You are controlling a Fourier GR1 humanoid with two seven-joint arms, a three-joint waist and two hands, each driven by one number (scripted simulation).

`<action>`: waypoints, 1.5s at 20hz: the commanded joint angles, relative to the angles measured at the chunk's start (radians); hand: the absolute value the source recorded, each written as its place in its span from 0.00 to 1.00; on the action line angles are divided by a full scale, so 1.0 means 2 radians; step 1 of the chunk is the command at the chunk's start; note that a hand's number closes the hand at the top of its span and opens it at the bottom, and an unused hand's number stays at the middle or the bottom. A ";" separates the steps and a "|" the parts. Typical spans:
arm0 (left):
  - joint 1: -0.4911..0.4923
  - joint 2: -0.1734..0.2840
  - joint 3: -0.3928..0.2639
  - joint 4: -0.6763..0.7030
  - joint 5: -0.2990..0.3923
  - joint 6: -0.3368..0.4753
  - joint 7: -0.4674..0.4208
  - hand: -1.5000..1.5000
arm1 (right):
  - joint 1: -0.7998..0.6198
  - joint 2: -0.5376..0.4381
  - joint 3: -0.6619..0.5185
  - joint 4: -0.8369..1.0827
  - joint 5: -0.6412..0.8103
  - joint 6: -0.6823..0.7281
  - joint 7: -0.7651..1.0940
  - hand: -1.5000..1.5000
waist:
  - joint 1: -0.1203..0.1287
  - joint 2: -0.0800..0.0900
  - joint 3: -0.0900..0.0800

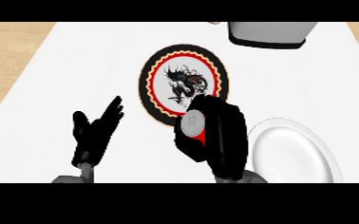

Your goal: Pick the can from the plate and place it in the plate

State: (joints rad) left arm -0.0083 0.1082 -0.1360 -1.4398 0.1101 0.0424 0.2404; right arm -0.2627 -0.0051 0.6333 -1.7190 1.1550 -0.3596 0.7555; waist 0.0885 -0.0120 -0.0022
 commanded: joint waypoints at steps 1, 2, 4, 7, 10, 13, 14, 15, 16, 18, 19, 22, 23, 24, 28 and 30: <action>0.004 -0.009 -0.008 0.011 -0.008 0.007 -0.002 0.50 | -0.030 0.002 0.042 0.012 0.030 -0.095 0.106 1.00 | -0.003 0.005 0.000; -0.004 -0.005 -0.002 0.011 -0.008 0.008 -0.003 0.50 | -0.034 0.002 0.054 0.009 0.042 -0.110 0.133 1.00 | -0.008 0.003 0.000; -0.008 0.007 0.006 0.002 -0.001 -0.002 -0.002 0.50 | -0.044 0.002 0.064 0.034 0.053 -0.157 0.171 1.00 | -0.004 0.006 0.000; 0.000 0.001 -0.002 0.002 -0.005 0.001 0.003 0.50 | -0.081 0.002 0.072 0.062 0.100 -0.187 0.226 1.00 | -0.009 0.004 0.000; -0.015 -0.007 0.008 0.020 -0.005 0.010 -0.011 0.50 | -0.103 0.002 0.068 0.114 0.131 -0.214 0.254 1.00 | -0.016 0.009 0.000; -0.004 -0.011 -0.003 -0.001 -0.009 0.015 0.006 0.50 | -0.133 0.002 0.027 0.148 0.159 -0.224 0.271 1.00 | -0.015 0.008 0.001; -0.006 0.002 0.006 0.001 -0.002 0.000 -0.003 0.50 | -0.146 0.002 0.016 0.163 0.158 -0.226 0.277 1.00 | -0.011 0.010 0.001; -0.007 0.010 0.017 0.001 0.004 -0.003 -0.005 0.50 | -0.139 0.002 0.018 0.182 0.170 -0.244 0.280 1.00 | -0.011 0.011 0.001; -0.007 -0.003 0.006 -0.001 -0.002 0.006 0.004 0.50 | -0.158 0.002 0.014 0.194 0.161 -0.254 0.282 1.00 | -0.011 0.011 0.001; -0.009 -0.004 -0.001 -0.005 -0.012 0.011 0.006 0.50 | -0.179 0.002 -0.007 0.226 0.160 -0.256 0.284 1.00 | -0.010 0.012 0.002; -0.001 -0.009 0.000 0.006 -0.009 0.008 -0.012 0.50 | -0.191 0.002 -0.016 0.248 0.153 -0.271 0.276 1.00 | -0.007 0.014 0.001; 0.003 0.004 0.012 0.021 -0.005 -0.003 -0.029 0.50 | -0.218 0.002 -0.035 0.291 0.136 -0.294 0.264 1.00 | -0.011 0.014 0.001; -0.001 0.001 0.006 -0.003 0.000 -0.003 0.000 0.50 | -0.201 0.002 -0.047 0.306 0.142 -0.327 0.251 1.00 | -0.014 0.013 0.002; 0.017 0.012 0.016 0.003 0.005 -0.012 -0.015 0.50 | -0.207 0.002 -0.045 0.318 0.133 -0.329 0.250 1.00 | -0.013 0.013 0.001; -0.002 -0.018 -0.006 0.012 -0.015 0.011 -0.015 0.50 | -0.249 0.002 -0.074 0.389 0.094 -0.358 0.224 1.00 | -0.012 0.015 0.002; 0.000 -0.004 0.003 0.001 -0.006 0.000 -0.007 0.50 | -0.236 0.002 -0.099 0.394 0.035 -0.303 0.229 1.00 | -0.009 0.015 0.002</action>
State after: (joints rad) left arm -0.0207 0.1045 -0.1149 -1.4382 0.1023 0.0465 0.2146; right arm -0.7152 -0.0088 0.4974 -1.0022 1.3459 -0.9504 1.0788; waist 0.0646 0.0136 0.0037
